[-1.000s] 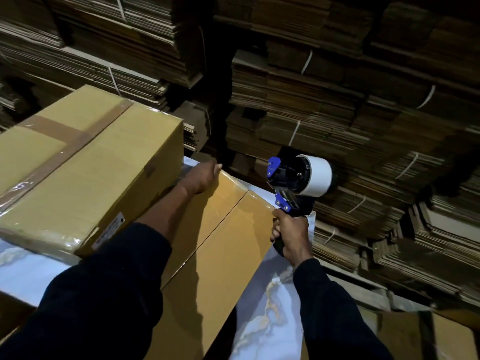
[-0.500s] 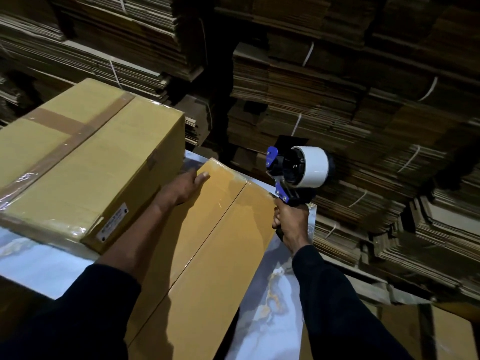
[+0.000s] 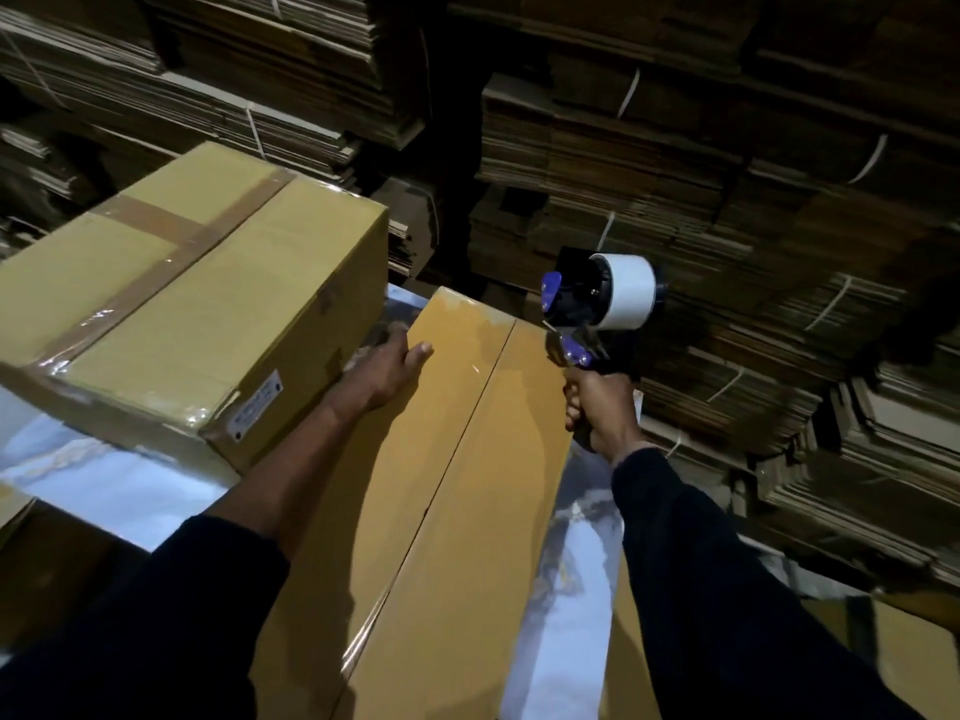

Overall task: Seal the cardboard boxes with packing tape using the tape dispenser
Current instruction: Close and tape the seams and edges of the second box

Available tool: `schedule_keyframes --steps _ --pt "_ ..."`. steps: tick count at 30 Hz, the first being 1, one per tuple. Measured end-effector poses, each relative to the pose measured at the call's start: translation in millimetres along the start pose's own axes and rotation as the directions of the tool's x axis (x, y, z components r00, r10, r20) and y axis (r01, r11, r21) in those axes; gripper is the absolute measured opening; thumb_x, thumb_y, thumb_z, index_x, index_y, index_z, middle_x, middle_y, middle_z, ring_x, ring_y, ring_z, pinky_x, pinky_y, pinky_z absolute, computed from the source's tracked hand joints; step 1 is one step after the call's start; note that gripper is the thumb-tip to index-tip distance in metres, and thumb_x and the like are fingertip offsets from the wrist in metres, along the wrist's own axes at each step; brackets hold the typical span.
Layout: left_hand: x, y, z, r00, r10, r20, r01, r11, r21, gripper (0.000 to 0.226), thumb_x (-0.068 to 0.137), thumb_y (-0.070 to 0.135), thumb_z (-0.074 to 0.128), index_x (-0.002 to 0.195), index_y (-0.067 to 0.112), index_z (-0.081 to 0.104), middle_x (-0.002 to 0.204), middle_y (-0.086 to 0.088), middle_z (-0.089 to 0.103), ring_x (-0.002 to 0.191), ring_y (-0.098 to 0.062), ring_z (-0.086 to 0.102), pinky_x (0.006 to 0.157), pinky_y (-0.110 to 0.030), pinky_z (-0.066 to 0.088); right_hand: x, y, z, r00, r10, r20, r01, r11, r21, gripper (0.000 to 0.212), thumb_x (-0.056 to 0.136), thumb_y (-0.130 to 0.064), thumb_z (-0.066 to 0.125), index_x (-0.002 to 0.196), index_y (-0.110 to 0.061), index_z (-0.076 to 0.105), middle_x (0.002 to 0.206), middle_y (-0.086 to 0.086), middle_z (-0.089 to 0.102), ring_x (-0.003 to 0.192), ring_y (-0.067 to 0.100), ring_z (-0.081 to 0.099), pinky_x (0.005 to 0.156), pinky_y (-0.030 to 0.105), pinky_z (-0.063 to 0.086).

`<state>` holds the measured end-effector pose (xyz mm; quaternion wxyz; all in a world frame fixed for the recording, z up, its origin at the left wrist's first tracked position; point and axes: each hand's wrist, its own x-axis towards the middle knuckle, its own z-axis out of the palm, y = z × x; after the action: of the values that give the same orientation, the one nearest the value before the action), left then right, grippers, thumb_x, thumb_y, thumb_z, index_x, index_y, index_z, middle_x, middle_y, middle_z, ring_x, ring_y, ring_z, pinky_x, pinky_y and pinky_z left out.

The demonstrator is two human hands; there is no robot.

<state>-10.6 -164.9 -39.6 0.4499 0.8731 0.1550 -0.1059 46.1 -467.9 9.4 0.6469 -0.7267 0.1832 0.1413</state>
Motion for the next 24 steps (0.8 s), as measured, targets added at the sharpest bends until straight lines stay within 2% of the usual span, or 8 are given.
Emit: schedule_keyframes --steps 2,5,7,9,15,19,22,24 --pt "-29 -5 -1 1.000 0.004 0.002 -0.004 1.000 -0.012 0.076 0.093 0.080 0.035 0.153 0.034 0.031 0.150 -0.013 0.050 0.136 -0.036 0.050 0.110 -0.058 0.043 -27 13 -2 0.995 0.081 0.058 -0.081 0.997 0.004 0.036 0.094 -0.008 0.062 0.062 -0.017 0.048 0.050 0.002 0.034 0.040 0.019 0.031 0.047 0.031 0.026" --pt "-77 -5 3 0.996 0.087 -0.023 -0.087 0.995 -0.045 0.061 0.108 0.048 0.046 0.161 0.025 0.025 0.164 -0.011 0.034 0.149 -0.032 0.035 0.114 -0.046 0.034 -66 41 -10 0.980 0.164 0.110 -0.165 0.986 0.003 0.036 0.092 -0.009 0.065 0.061 -0.017 0.049 0.050 0.003 0.033 0.040 0.020 0.031 0.045 0.029 0.026" --pt "-100 -12 4 0.990 0.137 -0.026 -0.139 0.988 -0.074 0.062 0.108 0.041 0.048 0.161 0.034 0.018 0.167 -0.006 0.029 0.151 -0.028 0.031 0.114 -0.043 0.032 -86 59 -16 0.976 0.176 0.131 -0.179 0.984 0.011 0.034 0.091 -0.008 0.067 0.062 -0.016 0.050 0.050 0.004 0.033 0.041 0.020 0.031 0.045 0.028 0.026" --pt "-106 -17 4 0.989 0.147 -0.035 -0.149 0.986 -0.075 0.064 0.107 0.043 0.050 0.161 0.039 0.016 0.166 -0.005 0.031 0.149 -0.029 0.034 0.114 -0.047 0.034 -95 69 -18 0.981 0.141 0.135 -0.145 0.989 0.023 0.032 0.090 -0.007 0.067 0.065 -0.015 0.051 0.051 0.005 0.032 0.042 0.019 0.030 0.045 0.029 0.026" --pt "-85 -3 4 0.996 0.084 -0.014 -0.084 0.995 -0.054 0.059 0.107 0.049 0.047 0.158 0.025 0.030 0.156 -0.010 0.045 0.141 -0.033 0.045 0.113 -0.055 0.041 -78 55 -13 0.994 0.047 0.097 -0.046 0.999 -0.021 0.033 0.092 -0.007 0.065 0.065 -0.015 0.049 0.051 0.005 0.034 0.041 0.018 0.029 0.045 0.029 0.026" --pt "-44 3 3 0.999 -0.008 -0.038 0.008 1.000 0.004 0.071 0.097 0.074 0.039 0.147 0.024 0.041 0.144 -0.014 0.055 0.128 -0.035 0.055 0.106 -0.059 0.047 -40 34 -10 0.997 -0.007 0.080 0.014 0.995 -0.094 0.034 0.088 -0.009 0.066 0.062 -0.018 0.046 0.052 0.006 0.034 0.042 0.019 0.030 0.044 0.030 0.025" --pt "-13 19 10 0.996 -0.027 -0.080 0.025 0.999 -0.027 0.064 0.103 0.063 0.043 0.145 0.015 0.044 0.141 -0.017 0.058 0.129 -0.039 0.056 0.106 -0.055 0.046 -9 9 -7 0.998 -0.049 0.037 0.053 0.991 -0.125 0.033 0.084 -0.008 0.065 0.059 -0.018 0.046 0.051 0.006 0.035 0.042 0.019 0.029 0.044 0.030 0.024" --pt "-3 35 11 0.994 -0.005 -0.106 0.001 0.999 -0.032 0.058 0.106 0.055 0.046 0.141 0.010 0.047 0.138 -0.017 0.060 0.128 -0.039 0.057 0.099 -0.046 0.047 5 -4 -9 0.998 -0.049 0.031 0.053 0.988 -0.145 0.034 0.086 -0.007 0.062 0.058 -0.018 0.045 0.050 0.005 0.035 0.043 0.020 0.029 0.044 0.030 0.024"
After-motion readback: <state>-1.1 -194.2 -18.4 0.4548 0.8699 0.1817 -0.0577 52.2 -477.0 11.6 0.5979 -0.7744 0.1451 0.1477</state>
